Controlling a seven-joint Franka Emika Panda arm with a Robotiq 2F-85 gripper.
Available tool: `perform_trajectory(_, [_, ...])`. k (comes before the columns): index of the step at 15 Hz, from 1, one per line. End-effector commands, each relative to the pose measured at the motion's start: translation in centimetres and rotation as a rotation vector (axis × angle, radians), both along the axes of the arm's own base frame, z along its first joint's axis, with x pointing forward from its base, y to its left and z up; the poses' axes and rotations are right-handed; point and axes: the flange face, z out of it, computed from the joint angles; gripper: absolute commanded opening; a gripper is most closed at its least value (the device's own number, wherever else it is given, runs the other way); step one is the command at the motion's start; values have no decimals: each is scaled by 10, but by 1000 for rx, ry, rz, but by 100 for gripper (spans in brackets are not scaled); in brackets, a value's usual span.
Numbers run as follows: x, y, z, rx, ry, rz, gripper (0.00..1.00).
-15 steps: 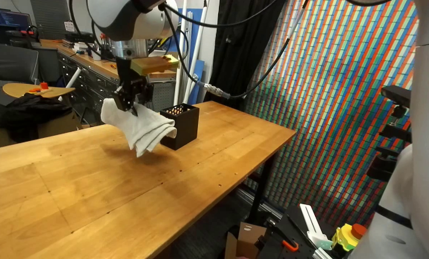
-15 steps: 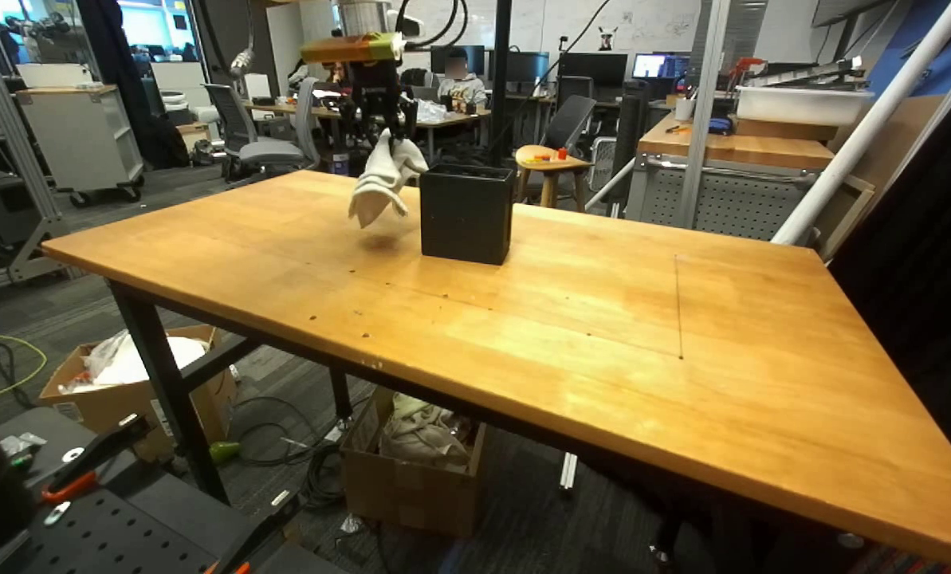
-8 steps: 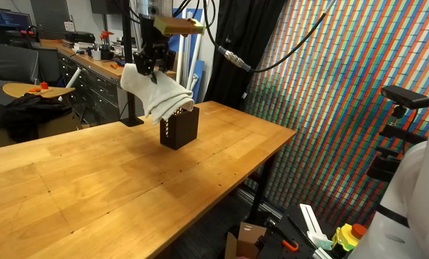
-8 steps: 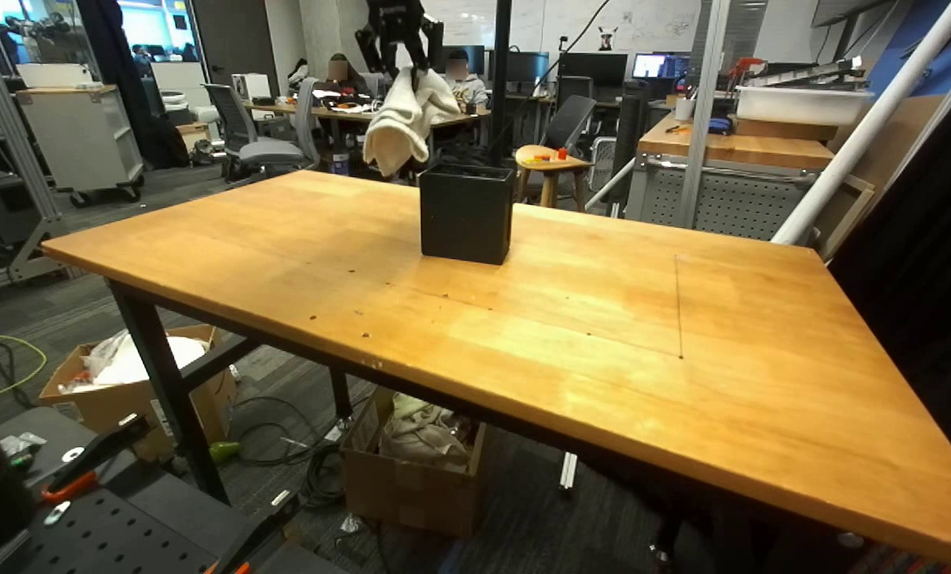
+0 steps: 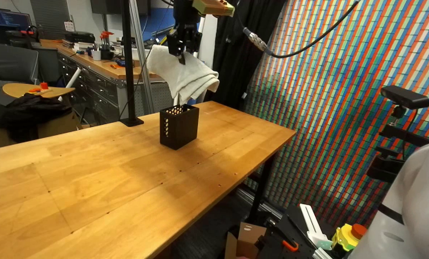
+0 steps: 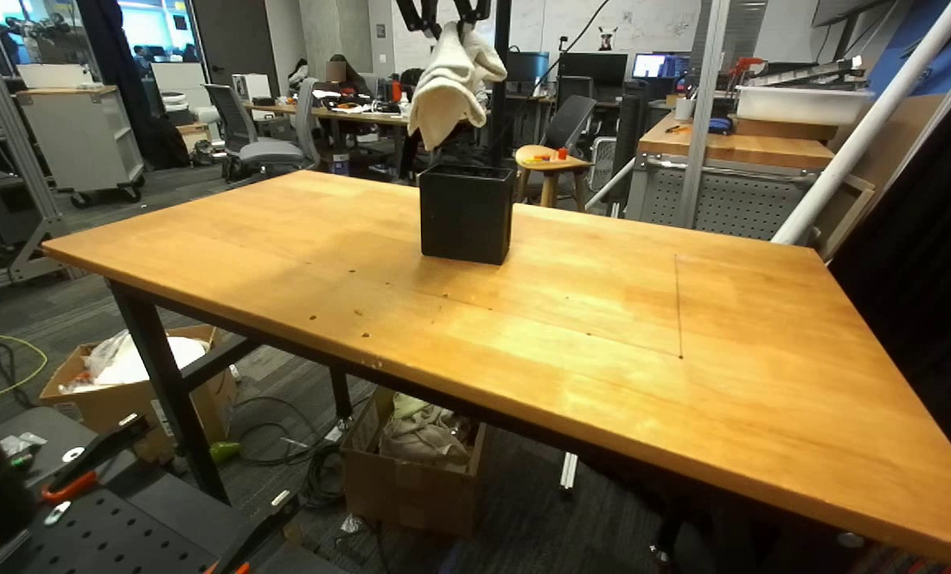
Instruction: Put the towel in the box
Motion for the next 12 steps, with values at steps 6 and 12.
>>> perform_trajectory(6, [6,-29,-4,14,13,74,4])
perform_trajectory(12, [19,-40,-22,60,31,95,4])
